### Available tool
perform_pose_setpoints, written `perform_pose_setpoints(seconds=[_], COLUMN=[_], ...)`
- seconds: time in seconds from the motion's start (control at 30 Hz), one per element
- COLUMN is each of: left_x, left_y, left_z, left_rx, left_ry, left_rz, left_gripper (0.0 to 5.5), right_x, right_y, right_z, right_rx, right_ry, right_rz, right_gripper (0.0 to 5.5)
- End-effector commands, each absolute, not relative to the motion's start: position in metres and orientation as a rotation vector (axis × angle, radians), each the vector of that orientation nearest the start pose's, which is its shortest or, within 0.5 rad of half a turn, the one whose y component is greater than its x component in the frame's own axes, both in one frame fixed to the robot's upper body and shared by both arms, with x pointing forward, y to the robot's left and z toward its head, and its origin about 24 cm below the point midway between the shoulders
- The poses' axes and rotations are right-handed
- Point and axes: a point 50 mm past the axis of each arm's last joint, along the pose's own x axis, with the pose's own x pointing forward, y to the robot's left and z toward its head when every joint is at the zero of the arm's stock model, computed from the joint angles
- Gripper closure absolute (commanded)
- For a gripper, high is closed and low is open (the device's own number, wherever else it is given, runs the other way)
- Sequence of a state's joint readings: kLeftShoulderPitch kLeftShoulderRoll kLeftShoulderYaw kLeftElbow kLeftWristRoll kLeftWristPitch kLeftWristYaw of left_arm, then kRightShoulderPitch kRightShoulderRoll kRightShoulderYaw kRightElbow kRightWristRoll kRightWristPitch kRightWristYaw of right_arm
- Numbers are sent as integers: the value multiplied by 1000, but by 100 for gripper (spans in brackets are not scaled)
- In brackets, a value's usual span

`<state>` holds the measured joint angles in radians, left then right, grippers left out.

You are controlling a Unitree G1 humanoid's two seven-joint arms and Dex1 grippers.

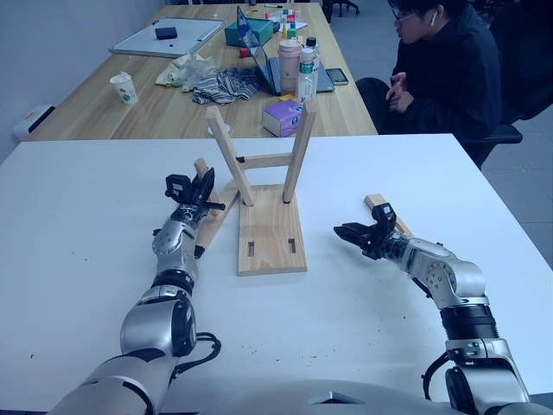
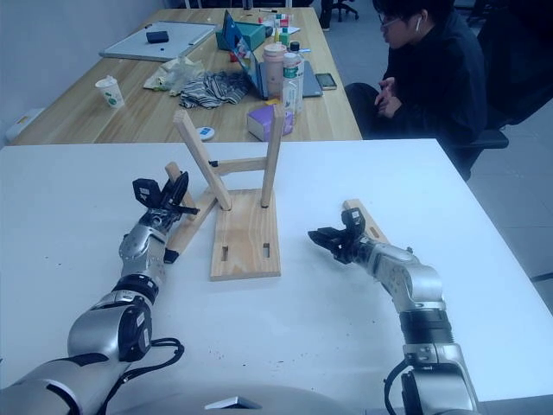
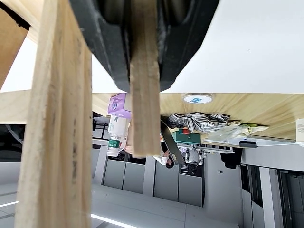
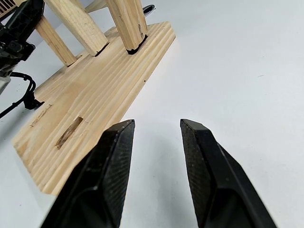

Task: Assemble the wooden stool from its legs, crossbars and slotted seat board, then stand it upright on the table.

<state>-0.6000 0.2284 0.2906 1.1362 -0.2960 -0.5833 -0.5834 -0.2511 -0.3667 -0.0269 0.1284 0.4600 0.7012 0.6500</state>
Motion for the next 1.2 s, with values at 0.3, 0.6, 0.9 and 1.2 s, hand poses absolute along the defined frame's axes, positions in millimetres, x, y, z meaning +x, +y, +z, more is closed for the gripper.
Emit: perform_pose_setpoints(seconds=[0.3, 0.6, 0.9, 1.2], left_x=[323, 341, 333, 337], left_y=[233, 237, 241, 232], left_z=[54, 62, 47, 54], left_rx=[-196, -132, -164, -191], left_ry=[-230, -177, -146, -190], left_rz=[-199, -185, -151, -173], left_gripper=[512, 512, 512, 512], right_x=[273, 277, 277, 276], right_y=[-181, -179, -181, -181], right_z=[40, 43, 42, 40], right_rx=[270, 247, 236, 239], right_ry=[516, 508, 519, 522], right_rz=[637, 653, 655, 652], right_gripper=[374, 374, 374, 374])
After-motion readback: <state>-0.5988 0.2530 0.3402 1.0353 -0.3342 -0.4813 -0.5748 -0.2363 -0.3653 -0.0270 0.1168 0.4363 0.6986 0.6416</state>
